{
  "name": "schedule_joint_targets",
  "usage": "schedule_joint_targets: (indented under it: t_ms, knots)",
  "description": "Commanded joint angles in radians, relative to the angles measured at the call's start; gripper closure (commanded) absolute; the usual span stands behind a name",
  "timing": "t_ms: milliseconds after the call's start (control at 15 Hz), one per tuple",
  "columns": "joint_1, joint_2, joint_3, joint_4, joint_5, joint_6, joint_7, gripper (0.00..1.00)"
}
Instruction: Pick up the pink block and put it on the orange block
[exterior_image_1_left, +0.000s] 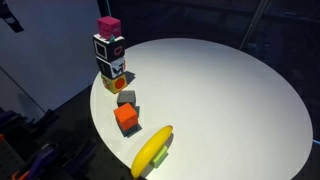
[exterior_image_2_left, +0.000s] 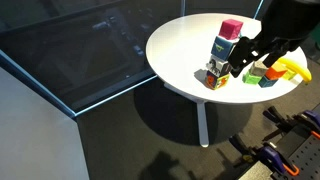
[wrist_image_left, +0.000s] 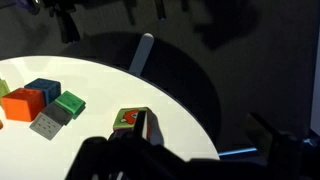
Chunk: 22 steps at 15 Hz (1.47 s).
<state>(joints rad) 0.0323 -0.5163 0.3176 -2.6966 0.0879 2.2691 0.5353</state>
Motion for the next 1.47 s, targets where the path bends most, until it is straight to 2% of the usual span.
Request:
schedule_joint_targets:
  t_ms: [0,800,1133,1400]
  knots:
    - [0.016,0.002,-0.016,0.001,-0.011,-0.002,0.008,0.0]
    - [0.017,0.004,-0.022,0.006,-0.004,-0.007,0.003,0.0]
    - [0.022,0.005,-0.069,0.026,0.023,-0.016,-0.029,0.0]
    - [0.024,0.002,-0.131,0.054,0.048,-0.032,-0.087,0.0]
